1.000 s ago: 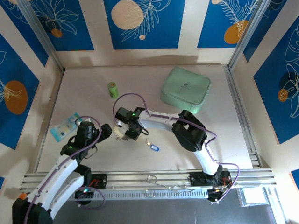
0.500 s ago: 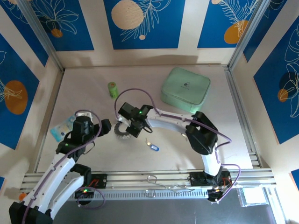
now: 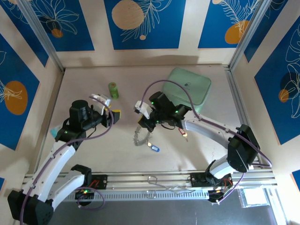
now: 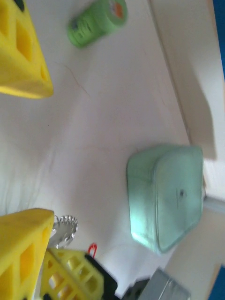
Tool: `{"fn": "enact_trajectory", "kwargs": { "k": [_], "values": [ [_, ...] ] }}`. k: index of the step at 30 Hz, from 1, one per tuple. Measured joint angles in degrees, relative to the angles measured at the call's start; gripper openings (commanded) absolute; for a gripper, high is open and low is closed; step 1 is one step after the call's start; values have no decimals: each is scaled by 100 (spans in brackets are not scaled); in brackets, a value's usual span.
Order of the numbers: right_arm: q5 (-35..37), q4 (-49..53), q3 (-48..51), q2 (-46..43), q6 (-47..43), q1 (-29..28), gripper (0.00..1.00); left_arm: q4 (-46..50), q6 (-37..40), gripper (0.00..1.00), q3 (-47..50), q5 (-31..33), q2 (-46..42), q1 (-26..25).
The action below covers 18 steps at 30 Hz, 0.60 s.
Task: Put the keys on the keyring
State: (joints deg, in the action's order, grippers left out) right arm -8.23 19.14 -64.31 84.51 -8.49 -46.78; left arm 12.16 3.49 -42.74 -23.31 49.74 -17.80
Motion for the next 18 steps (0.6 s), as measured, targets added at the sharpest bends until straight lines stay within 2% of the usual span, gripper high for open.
{"fn": "enact_trajectory", "kwargs": {
  "k": [8,13,18],
  "values": [
    [-1211,-726,444,-343,-72,295,0,-142,1198,42,59,-1797,442,-59],
    [-1685,-1023,638,-540,-116,293,0,-208,1674,38,306,-2494,444,-240],
    [-1921,-1185,671,-643,-118,280,0,-37,2105,31,350,-2927,470,-339]
  ]
}}
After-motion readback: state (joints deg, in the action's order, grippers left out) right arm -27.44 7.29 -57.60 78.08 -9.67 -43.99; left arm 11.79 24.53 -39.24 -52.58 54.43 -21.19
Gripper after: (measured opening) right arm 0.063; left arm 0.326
